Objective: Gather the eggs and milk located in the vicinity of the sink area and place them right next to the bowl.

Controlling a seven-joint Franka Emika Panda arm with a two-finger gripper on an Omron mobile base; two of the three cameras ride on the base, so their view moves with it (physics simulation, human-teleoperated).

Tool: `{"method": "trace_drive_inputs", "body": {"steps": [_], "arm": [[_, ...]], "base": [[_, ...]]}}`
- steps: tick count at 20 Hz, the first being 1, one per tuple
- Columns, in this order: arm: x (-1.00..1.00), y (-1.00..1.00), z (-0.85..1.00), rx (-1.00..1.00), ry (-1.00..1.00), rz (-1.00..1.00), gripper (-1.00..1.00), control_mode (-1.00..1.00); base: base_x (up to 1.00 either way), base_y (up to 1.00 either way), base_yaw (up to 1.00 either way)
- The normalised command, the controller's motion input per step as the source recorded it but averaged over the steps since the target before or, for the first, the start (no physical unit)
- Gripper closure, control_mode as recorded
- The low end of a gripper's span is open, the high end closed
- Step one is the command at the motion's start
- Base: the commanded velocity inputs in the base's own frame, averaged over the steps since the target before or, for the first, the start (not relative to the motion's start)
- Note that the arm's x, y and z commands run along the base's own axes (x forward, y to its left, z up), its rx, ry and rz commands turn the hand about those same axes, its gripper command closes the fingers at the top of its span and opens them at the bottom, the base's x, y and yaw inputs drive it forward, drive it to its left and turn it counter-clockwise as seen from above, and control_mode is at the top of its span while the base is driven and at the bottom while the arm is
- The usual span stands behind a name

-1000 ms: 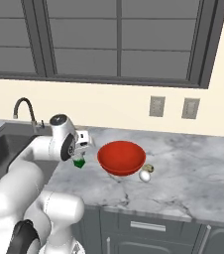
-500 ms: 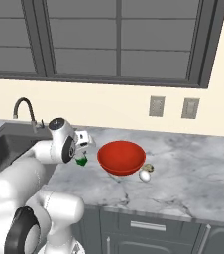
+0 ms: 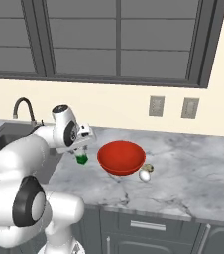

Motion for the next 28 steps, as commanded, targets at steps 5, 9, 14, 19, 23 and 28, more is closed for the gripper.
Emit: {"method": "trace_drive_inputs", "body": {"steps": [5,9,14,19,23,28], "arm": [[0.21,0.0,-0.49,0.0,0.0,0.0,1.0,-1.0],[0.15,0.0,-0.15,0.0,0.0,0.0,1.0,-1.0],[0.17,-0.11,0.03,0.0,0.01,0.01,1.0,-1.0],[0.16,-0.33,0.0,0.0,0.0,0.0,1.0,-1.0],[0.07,-0.08,-0.05,0.0,0.0,0.0,1.0,-1.0],[0.0,0.07,-0.24,0.0,0.0,0.01,1.0,-1.0]], "base": [[0.0,0.0,0.0],[0.0,0.0,0.0],[0.0,0.0,0.0],[0.0,0.0,0.0],[0.0,0.0,0.0],[0.0,0.0,0.0]]}}
